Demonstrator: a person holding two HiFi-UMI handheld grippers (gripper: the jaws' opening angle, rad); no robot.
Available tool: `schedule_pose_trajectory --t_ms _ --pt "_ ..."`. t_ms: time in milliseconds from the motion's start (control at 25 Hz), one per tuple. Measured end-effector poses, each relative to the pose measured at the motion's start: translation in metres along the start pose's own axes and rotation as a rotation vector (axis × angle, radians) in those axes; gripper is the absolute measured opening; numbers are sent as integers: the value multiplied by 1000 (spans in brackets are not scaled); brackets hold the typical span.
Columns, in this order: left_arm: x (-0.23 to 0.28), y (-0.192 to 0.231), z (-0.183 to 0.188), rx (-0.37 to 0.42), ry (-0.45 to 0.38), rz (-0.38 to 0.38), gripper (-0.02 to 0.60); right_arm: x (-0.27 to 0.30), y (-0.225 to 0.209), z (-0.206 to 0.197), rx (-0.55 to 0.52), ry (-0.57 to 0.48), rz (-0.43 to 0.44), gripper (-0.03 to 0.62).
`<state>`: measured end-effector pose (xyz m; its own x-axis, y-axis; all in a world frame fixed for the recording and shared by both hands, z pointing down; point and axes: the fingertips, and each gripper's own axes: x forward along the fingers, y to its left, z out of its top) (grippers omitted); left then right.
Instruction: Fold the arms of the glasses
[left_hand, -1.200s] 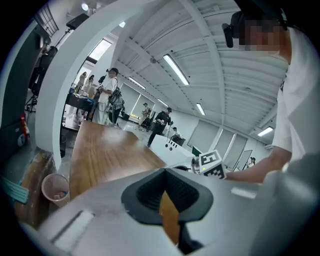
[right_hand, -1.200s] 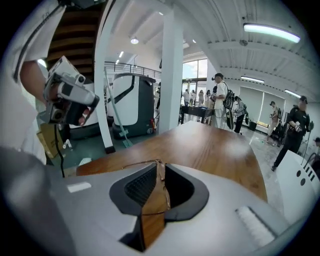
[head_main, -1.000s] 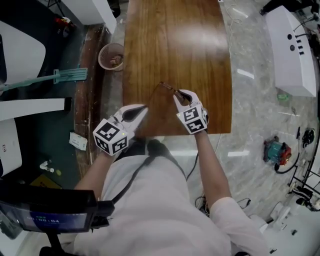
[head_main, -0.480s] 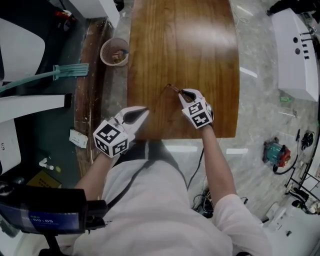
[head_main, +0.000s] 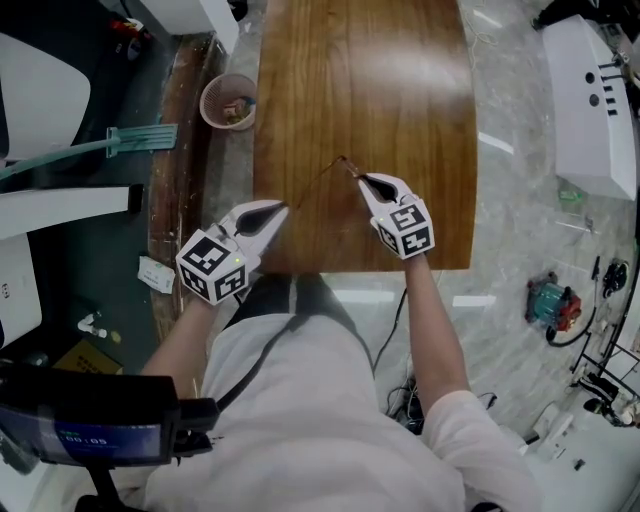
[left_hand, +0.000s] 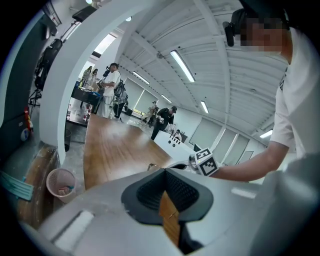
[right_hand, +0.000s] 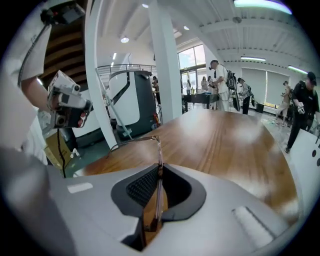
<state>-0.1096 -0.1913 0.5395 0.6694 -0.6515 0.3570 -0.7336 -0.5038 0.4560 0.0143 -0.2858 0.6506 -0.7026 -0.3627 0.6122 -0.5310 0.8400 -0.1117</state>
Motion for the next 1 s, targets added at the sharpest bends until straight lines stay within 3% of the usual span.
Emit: schedule_pose_trajectory --t_ms 240,360,480,520,800,1000 --pt "-7 -6 13 25 -22 -2 5 -43 7 23 147 -188 -4 31" --pt "-13 -13 21 2 -34 -46 5 -72 15 39 236 -313 24 31" --pt "-20 -30 31 -78 -51 -146 9 -102 25 51 291 -409 68 31" --pt "-21 -39 35 -97 -54 -184 41 -113 27 54 302 -435 77 31" --pt "-34 -112 63 -85 -44 -465 63 -177 52 77 296 -568 108 31" --pt "-46 -161 70 -102 10 -678 63 -209 69 83 301 -644 155 31"
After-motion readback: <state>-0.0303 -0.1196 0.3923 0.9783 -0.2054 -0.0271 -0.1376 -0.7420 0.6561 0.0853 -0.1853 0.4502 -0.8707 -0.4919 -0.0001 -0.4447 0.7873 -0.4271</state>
